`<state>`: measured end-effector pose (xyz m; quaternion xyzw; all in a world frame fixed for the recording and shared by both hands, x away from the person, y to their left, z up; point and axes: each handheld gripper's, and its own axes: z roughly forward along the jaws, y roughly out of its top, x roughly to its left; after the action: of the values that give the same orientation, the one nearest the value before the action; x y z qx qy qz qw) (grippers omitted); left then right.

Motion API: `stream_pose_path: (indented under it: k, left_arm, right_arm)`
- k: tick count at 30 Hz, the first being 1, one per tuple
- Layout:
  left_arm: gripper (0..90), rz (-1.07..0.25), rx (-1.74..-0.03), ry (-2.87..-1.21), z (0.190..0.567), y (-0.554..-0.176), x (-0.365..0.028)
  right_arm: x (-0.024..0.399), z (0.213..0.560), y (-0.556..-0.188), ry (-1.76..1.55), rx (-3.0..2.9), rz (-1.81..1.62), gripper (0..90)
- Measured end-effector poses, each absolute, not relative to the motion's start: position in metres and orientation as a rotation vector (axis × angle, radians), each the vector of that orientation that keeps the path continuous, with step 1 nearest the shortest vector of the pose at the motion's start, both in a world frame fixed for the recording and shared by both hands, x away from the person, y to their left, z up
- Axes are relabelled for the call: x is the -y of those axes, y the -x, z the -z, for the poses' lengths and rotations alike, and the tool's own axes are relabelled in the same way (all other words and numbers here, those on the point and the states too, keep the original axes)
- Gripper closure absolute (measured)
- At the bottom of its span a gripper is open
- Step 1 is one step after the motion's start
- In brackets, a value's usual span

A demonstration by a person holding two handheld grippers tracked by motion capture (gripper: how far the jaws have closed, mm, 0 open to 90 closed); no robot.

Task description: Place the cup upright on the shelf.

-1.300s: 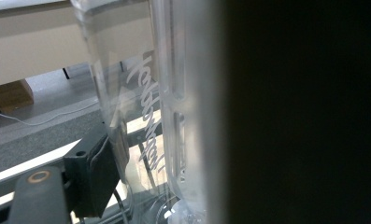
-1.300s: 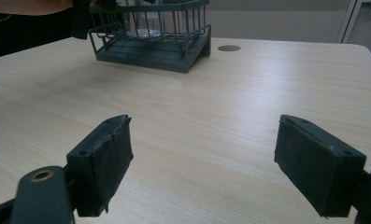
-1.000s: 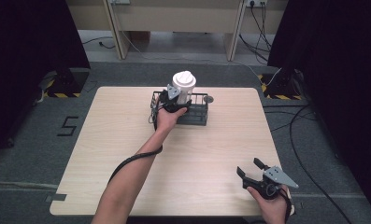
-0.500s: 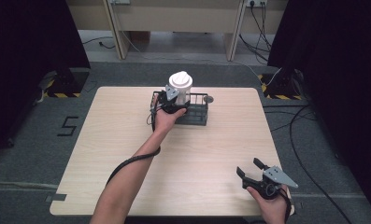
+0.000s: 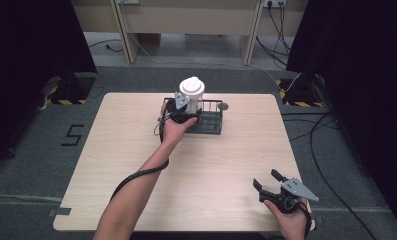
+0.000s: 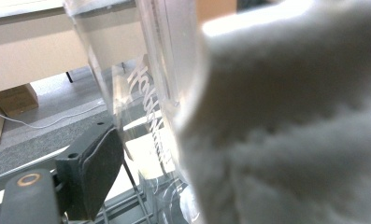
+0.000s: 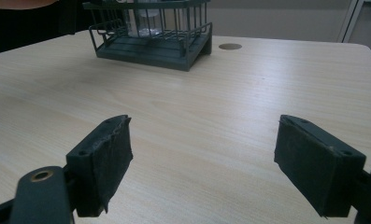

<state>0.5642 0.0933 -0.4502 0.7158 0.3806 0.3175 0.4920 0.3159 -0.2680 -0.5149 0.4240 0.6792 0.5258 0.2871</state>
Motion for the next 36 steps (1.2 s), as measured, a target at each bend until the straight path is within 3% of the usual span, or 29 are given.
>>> stream_pose_path:
  k: [36]
  left_arm:
    - [14.2,-0.776,-0.830,-1.714,0.439,-0.520,-0.120]
  right_arm:
    - [0.267,0.515,-0.316,-1.133,-1.815,-1.396,19.6]
